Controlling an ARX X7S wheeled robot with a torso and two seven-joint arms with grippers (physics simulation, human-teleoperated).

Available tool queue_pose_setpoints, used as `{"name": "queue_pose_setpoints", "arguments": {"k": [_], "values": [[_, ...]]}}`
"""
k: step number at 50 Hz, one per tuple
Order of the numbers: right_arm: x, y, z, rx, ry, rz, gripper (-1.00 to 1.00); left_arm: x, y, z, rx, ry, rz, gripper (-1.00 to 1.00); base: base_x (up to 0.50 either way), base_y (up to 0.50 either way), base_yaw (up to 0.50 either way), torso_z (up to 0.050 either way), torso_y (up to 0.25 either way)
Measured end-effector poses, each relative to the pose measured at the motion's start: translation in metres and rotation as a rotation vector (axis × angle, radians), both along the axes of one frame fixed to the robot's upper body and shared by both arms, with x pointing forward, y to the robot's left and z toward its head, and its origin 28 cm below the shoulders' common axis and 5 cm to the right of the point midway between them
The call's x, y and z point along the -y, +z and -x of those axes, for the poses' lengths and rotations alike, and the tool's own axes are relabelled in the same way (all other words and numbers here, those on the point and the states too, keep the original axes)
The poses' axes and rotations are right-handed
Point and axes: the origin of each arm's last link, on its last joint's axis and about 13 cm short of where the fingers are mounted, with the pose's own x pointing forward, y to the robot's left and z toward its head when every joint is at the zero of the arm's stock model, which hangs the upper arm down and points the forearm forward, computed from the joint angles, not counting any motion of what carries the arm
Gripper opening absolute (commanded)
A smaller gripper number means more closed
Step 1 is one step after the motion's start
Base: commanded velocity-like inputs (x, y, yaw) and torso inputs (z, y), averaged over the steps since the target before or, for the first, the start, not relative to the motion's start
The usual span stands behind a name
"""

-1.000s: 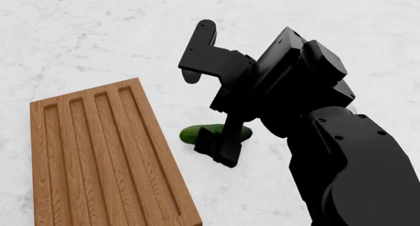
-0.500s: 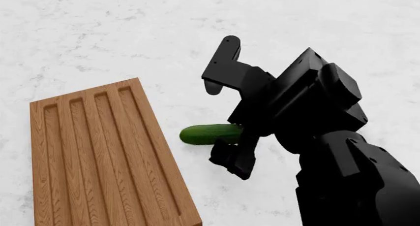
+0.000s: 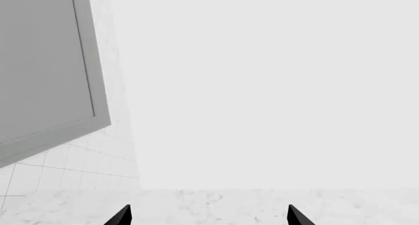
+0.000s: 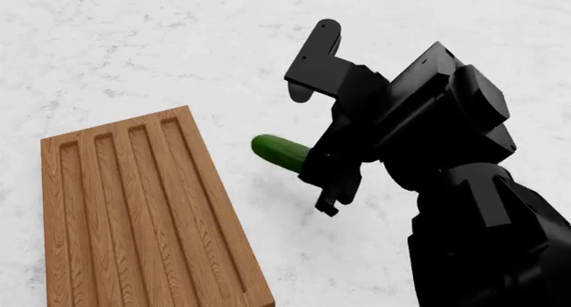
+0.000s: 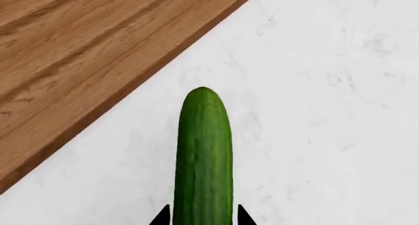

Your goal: Clear the non-vegetable object off the cutting board and place the vegetables onto it.

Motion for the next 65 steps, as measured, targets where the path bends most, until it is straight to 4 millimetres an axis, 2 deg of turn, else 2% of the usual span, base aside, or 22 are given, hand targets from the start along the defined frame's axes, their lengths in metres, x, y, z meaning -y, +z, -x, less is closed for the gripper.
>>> {"name": "queue_pose_setpoints", "arguments": {"k": [10, 26, 36, 51, 65], "values": [[-0.004, 0.026, 0.002, 0.052, 0.027, -0.003, -1.00, -0.001, 0.003, 0.004, 0.012, -0.004, 0.008, 1.00, 0.00, 0.00, 0.00, 0.000, 0.000], [-0.043, 0.056, 0.020, 0.113, 0.208, 0.026, -1.00, -0.007, 0.001, 0.011, 0.019, 0.000, 0.024, 1.00, 0.00, 0.00, 0.00, 0.000, 0.000], [-0.069, 0.062, 0.028, 0.127, 0.304, 0.031, -1.00, -0.011, -0.001, 0.015, 0.021, 0.006, 0.031, 1.00, 0.00, 0.00, 0.00, 0.000, 0.000], [-0.104, 0.067, 0.021, 0.123, 0.391, 0.028, -1.00, -0.015, -0.002, 0.018, 0.022, 0.015, 0.038, 1.00, 0.00, 0.00, 0.00, 0.000, 0.000], [-0.127, 0.061, 0.024, 0.120, 0.445, 0.033, -1.00, -0.018, -0.002, 0.023, 0.027, 0.026, 0.044, 1.00, 0.00, 0.00, 0.00, 0.000, 0.000]]}}
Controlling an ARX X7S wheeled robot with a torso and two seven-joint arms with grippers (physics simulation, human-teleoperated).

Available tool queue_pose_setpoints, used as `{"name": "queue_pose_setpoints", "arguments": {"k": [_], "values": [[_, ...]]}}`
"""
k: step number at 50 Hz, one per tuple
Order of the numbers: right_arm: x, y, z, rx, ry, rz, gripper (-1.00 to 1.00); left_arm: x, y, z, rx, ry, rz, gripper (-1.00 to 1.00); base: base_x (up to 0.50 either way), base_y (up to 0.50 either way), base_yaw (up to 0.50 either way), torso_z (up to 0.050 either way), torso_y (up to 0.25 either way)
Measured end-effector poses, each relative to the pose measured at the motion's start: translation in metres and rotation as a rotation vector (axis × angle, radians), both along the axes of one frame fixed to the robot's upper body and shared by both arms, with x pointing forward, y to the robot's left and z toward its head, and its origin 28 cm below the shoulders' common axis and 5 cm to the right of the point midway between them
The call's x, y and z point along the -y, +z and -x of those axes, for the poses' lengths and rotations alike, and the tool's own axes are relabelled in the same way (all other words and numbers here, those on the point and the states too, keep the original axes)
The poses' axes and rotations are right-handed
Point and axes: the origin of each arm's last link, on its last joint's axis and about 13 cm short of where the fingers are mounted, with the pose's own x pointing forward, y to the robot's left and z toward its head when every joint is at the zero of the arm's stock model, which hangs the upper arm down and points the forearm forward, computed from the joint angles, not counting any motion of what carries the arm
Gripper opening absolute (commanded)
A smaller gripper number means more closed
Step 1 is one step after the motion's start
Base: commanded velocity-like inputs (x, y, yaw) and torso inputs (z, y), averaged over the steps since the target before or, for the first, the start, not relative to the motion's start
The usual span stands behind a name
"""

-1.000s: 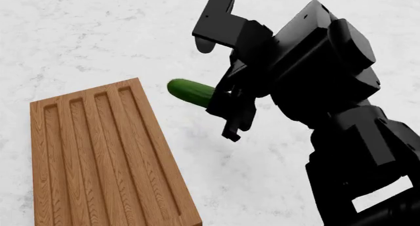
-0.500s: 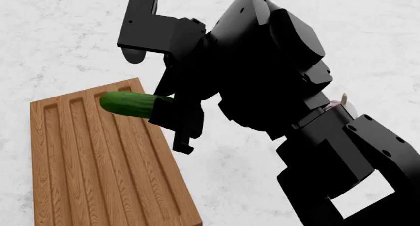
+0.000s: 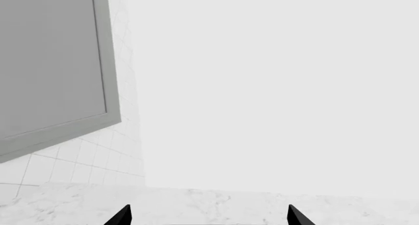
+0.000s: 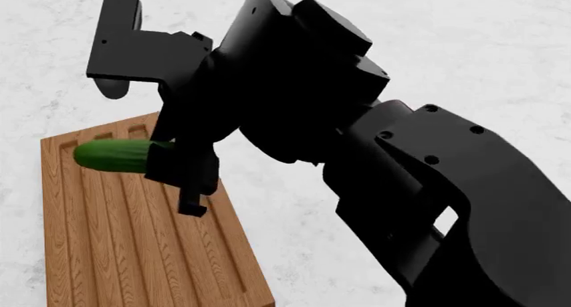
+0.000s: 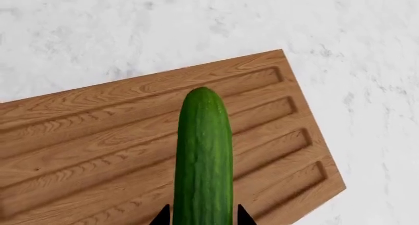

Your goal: Clear the non-vegetable object off the cutting board and place the vegetables onto it.

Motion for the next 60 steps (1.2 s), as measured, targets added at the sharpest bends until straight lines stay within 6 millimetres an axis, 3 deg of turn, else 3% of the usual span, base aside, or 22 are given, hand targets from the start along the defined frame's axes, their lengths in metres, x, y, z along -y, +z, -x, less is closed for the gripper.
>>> {"name": "queue_pose_setpoints", "arguments": {"k": [26, 27, 40, 53, 60], "values": [[-0.016, -0.035, 0.005, -0.016, 0.014, 0.032, -1.00, -0.004, -0.002, 0.005, 0.003, 0.012, 0.008, 1.00, 0.00, 0.00, 0.00, 0.000, 0.000], [-0.016, -0.036, 0.005, -0.016, 0.013, 0.034, 1.00, -0.004, -0.002, 0.006, 0.004, 0.012, 0.009, 1.00, 0.00, 0.00, 0.00, 0.000, 0.000], [-0.017, -0.038, 0.006, 0.003, 0.016, 0.039, 1.00, -0.006, -0.003, 0.006, 0.003, 0.015, 0.012, 1.00, 0.00, 0.00, 0.00, 0.000, 0.000], [-0.013, -0.016, 0.005, 0.064, -0.005, -0.018, 1.00, -0.008, -0.002, 0.006, 0.008, 0.020, 0.016, 1.00, 0.00, 0.00, 0.00, 0.000, 0.000], [-0.003, -0.006, 0.015, 0.070, -0.046, -0.128, 1.00, -0.007, 0.001, 0.005, 0.016, 0.019, 0.014, 1.00, 0.00, 0.00, 0.00, 0.000, 0.000]]}}
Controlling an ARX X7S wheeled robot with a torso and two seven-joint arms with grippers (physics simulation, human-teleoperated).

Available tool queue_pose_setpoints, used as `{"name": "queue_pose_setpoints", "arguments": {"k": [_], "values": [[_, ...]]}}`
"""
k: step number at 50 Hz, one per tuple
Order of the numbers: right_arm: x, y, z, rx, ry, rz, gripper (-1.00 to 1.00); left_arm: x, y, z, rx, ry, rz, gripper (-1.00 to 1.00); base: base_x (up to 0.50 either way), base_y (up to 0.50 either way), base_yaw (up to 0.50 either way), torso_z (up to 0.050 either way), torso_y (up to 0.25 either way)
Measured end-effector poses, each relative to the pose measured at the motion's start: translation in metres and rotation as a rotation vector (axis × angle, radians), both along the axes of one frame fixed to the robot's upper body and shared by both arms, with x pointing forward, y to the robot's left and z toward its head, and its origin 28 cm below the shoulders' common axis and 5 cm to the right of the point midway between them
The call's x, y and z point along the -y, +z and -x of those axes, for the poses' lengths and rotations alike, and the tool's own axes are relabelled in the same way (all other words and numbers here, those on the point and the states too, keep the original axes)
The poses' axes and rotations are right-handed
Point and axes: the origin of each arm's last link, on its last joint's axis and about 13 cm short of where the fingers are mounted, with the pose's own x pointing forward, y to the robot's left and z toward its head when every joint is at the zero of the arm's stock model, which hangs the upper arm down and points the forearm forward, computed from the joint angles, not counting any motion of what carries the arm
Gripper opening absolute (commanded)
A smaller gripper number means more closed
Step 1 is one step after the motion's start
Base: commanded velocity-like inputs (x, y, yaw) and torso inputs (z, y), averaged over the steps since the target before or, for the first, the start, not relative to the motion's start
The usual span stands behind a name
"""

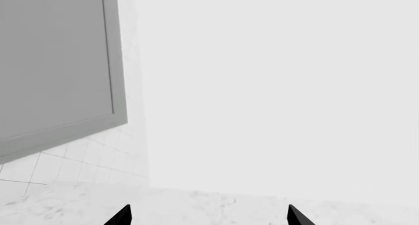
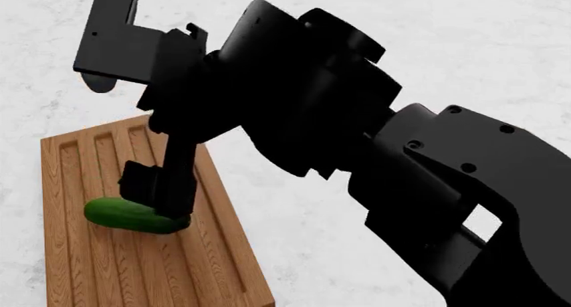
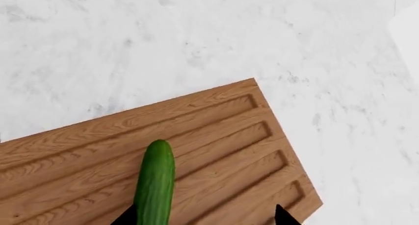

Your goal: Clear the non-vegetable object off the cutting board and place the vegetables onto it.

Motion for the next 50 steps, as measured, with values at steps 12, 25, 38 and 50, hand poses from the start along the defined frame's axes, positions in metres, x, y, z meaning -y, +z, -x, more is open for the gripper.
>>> {"name": "queue_pose_setpoints", "arguments": {"k": [12, 25, 38, 50], "values": [[0.022, 0.005, 0.041, 0.084, -0.140, -0.129, 1.00, 0.004, 0.002, -0.003, 0.016, 0.007, -0.043, 1.00, 0.00, 0.00, 0.00, 0.000, 0.000], [0.044, 0.012, 0.086, 0.098, -0.331, -0.225, 1.00, 0.007, 0.000, -0.006, 0.027, 0.015, -0.084, 1.00, 0.00, 0.00, 0.00, 0.000, 0.000], [0.059, 0.012, 0.138, 0.034, -0.517, -0.330, 1.00, 0.008, -0.003, -0.009, 0.032, 0.006, -0.082, 1.00, 0.00, 0.00, 0.00, 0.000, 0.000], [0.065, 0.009, 0.186, -0.067, -0.642, -0.374, 1.00, 0.008, -0.003, -0.009, 0.037, -0.008, -0.067, 1.00, 0.00, 0.00, 0.00, 0.000, 0.000]]}}
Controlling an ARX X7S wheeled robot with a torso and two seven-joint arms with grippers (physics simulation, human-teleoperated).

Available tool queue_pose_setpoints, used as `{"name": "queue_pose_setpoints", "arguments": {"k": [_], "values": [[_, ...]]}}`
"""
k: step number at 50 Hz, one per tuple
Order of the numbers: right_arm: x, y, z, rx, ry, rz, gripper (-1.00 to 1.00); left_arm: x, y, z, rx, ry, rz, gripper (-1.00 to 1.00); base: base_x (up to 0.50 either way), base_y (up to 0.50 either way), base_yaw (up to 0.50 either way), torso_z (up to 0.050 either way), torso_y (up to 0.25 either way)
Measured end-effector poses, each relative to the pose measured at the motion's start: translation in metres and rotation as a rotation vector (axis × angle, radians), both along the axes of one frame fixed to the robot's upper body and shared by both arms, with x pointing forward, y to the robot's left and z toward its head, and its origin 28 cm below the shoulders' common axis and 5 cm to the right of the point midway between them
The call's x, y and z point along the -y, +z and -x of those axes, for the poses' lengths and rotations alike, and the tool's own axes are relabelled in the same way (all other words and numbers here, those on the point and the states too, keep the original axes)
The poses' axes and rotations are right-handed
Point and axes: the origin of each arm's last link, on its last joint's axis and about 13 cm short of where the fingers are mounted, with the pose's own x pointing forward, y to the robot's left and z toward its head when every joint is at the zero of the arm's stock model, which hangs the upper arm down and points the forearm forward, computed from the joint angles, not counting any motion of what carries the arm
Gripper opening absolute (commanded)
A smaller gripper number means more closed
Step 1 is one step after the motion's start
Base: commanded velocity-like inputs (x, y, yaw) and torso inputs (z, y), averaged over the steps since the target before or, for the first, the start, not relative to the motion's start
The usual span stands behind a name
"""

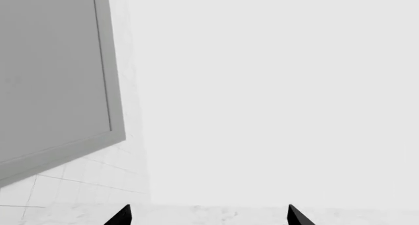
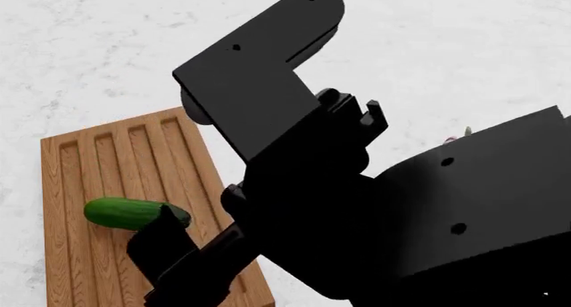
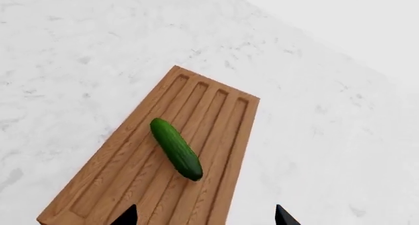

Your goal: Clear the non-vegetable object off the cutting board and place the vegetables onto it.

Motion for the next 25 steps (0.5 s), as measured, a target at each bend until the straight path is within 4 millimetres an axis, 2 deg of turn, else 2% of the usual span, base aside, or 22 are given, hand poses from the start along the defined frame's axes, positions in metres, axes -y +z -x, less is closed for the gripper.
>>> {"name": "queue_pose_setpoints", "arguments": {"k": [14, 25], "values": [[0.009, 0.000, 0.052, -0.126, -0.062, -0.002, 1.00, 0.004, 0.001, -0.001, 0.011, -0.020, 0.009, 1.00, 0.00, 0.00, 0.00, 0.000, 0.000], [0.016, -0.005, 0.076, -0.226, -0.101, 0.041, 1.00, 0.004, 0.002, -0.001, 0.023, -0.024, 0.013, 1.00, 0.00, 0.00, 0.00, 0.000, 0.000]]}}
